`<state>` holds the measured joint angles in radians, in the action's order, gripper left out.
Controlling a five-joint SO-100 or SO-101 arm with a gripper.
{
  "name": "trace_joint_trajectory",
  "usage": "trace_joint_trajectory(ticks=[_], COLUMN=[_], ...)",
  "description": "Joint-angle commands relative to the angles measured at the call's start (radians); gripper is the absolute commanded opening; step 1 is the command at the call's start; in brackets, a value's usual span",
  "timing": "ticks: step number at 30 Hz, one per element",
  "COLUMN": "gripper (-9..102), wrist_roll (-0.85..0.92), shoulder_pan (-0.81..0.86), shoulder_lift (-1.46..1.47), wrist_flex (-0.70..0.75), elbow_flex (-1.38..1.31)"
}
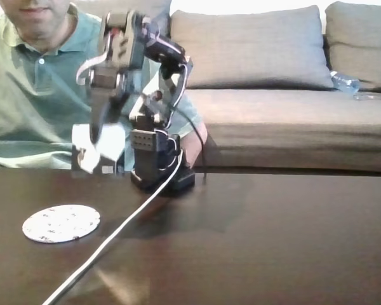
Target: Grasp a servo box and put it on the zirlivani.
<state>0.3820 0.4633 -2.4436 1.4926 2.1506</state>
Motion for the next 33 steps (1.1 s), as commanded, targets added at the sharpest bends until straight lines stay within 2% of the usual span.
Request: trace_joint_trajectory(ticks=[1, 7, 11, 19, 33], gripper=[18, 18, 18, 18, 18], wrist_roll=[-0.011, -0.06, -0.071, -0.058, -0.072], shoulder_pan=[0.009, 0.018, 0.089, 0.204, 0.229], shoulder_lift=[-0.015, -0.015, -0.014, 0.127, 0.368], wrist_flex=[-0.077, -0.183, -0.236, -0.242, -0.354], elbow_flex=[0.071, 0.186, 0.19, 0.072, 0.063])
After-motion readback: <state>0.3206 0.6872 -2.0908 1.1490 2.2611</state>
